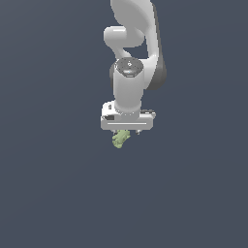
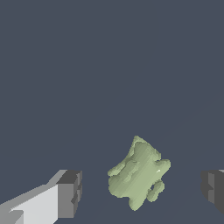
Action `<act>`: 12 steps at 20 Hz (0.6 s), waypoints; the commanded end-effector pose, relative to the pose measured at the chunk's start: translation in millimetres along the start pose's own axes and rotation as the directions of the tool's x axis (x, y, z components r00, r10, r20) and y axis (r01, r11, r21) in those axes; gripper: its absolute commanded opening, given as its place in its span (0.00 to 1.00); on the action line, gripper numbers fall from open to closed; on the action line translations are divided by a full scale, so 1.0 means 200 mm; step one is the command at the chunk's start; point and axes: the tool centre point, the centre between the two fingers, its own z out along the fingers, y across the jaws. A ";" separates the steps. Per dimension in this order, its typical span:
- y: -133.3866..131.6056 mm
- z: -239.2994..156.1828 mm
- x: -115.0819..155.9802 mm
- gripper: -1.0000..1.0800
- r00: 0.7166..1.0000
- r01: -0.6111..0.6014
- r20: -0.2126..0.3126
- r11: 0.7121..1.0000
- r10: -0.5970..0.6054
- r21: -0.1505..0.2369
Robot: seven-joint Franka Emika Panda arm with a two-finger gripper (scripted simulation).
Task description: Pick up the object and move it to a goal position.
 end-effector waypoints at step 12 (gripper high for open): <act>0.12 -0.06 0.03 0.96 0.997 -0.072 -0.010 0.997 0.072 0.006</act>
